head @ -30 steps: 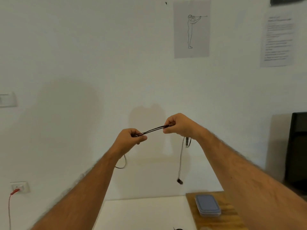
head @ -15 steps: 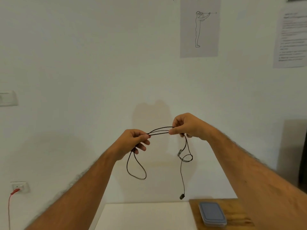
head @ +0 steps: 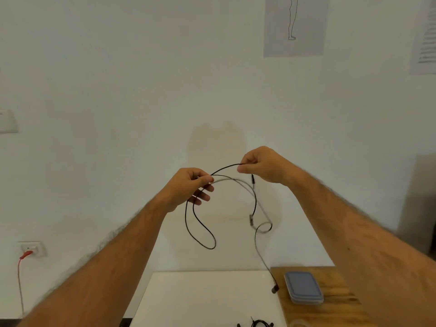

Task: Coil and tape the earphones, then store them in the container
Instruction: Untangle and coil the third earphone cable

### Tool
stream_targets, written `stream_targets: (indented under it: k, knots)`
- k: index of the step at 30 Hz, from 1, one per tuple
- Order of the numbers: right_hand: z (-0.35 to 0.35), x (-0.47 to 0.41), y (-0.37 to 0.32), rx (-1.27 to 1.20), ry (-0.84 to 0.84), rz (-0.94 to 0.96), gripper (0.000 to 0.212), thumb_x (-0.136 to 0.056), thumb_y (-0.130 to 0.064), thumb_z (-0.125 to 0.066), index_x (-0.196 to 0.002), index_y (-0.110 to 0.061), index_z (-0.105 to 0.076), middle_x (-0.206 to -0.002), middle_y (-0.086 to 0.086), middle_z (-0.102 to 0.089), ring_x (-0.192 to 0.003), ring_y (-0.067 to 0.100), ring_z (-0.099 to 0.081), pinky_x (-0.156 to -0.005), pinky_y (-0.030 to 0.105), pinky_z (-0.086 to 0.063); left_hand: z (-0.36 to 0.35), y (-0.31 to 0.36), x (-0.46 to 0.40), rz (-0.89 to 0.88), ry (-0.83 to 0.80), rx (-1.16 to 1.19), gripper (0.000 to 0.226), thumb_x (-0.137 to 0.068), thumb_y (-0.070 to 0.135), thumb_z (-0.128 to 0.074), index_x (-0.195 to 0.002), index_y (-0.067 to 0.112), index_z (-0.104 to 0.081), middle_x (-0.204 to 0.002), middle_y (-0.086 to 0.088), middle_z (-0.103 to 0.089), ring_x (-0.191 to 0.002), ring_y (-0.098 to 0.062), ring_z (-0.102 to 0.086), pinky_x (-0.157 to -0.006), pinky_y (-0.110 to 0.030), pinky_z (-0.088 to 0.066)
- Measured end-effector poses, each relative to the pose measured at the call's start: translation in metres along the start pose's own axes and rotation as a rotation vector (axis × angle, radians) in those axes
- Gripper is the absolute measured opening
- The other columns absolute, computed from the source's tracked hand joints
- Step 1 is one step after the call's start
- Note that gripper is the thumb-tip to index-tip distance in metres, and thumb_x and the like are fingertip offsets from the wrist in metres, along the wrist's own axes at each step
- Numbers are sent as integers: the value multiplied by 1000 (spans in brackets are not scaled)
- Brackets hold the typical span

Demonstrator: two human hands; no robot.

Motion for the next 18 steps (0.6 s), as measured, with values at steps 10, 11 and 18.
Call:
stream_targets:
  k: [10,11,18]
  knots:
    - [-5,-6,-19,-301,81,-8,16,-94,-21,-58,-90,-8,-67,-56,-3,-40,-46,10,-37,-49,28,-50,5,4,-4,-56,70,-75,15,-95,24,-62,-105,15,-68,-70,0,-64,-50,-8,-49,-44,-20,-37]
    - [-2,-6,-22,-301,112,8,17,-94,-21,-58,-89,-8,-67,-56,-3,-40,-47,10,-37,-48,27,-48,5,5,-4,-60,69,-82,17,-95,25,-62,-110,17,-66,-71,-1,-65,-50,-8,-50,-45,-20,-39]
    - [31,-3,-22,-513,367,-4,15,-95,-13,-54,-86,-5,-63,-58,5,-57,-41,16,-55,-48,30,-50,-1,-17,5,39,-120,-84,43,-86,11,-72,-125,21,-56,-93,-4,-73,-65,-11,-66,-56,-25,-52]
Point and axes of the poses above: each hand's wrist, its own x-axis away from the middle knuckle, its own z-axis out of the back of the hand, y = z × x, the point moved 9 cm from there along -x, towards the middle knuckle
